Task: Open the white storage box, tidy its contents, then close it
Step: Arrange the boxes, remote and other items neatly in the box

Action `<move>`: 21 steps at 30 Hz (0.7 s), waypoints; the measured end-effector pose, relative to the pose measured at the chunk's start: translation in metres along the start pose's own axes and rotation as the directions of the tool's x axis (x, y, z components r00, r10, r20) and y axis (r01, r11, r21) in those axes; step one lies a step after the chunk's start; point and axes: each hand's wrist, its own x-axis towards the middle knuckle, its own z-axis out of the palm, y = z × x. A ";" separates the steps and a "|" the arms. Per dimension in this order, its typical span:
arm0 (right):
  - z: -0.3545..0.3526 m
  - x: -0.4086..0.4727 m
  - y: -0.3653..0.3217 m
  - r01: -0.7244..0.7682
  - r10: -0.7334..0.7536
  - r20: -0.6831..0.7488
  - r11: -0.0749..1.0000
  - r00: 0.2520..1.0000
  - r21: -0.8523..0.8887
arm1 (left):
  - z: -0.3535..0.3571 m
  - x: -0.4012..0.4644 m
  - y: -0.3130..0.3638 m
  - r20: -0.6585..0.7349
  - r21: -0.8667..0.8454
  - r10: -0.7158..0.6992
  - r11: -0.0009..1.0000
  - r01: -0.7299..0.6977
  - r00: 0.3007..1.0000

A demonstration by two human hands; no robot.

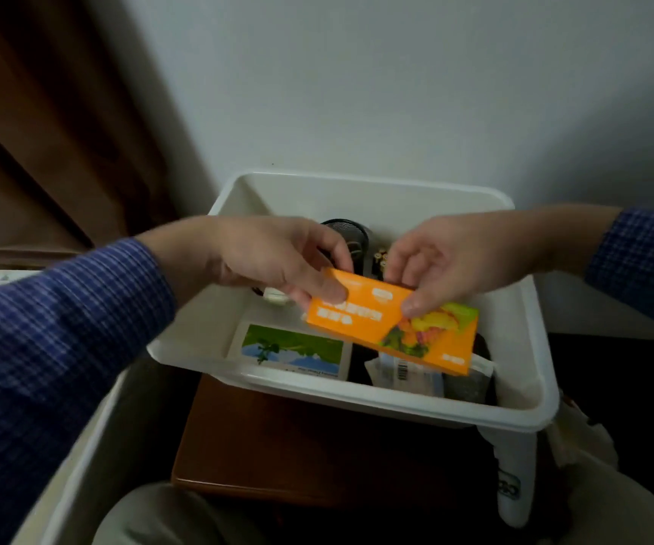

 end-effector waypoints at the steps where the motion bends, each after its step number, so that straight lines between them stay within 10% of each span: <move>1: -0.003 0.008 -0.011 0.022 -0.022 -0.013 0.999 1.000 0.027 | -0.013 -0.008 0.000 -0.018 0.037 0.013 0.999 -0.012 1.000; 5: 0.008 0.067 -0.046 0.068 -0.088 -0.130 0.986 0.988 -0.150 | -0.052 -0.032 -0.011 -0.145 0.375 -0.055 0.921 0.107 0.988; 10: 0.061 0.145 -0.049 0.068 -0.065 0.019 0.941 0.998 -0.331 | -0.029 -0.019 -0.035 -0.195 0.838 -0.312 0.440 0.324 0.930; 21: 0.062 0.162 -0.020 -0.073 0.080 0.039 0.985 0.996 -0.153 | -0.008 0.003 -0.069 -0.075 0.853 -0.460 0.429 0.296 0.885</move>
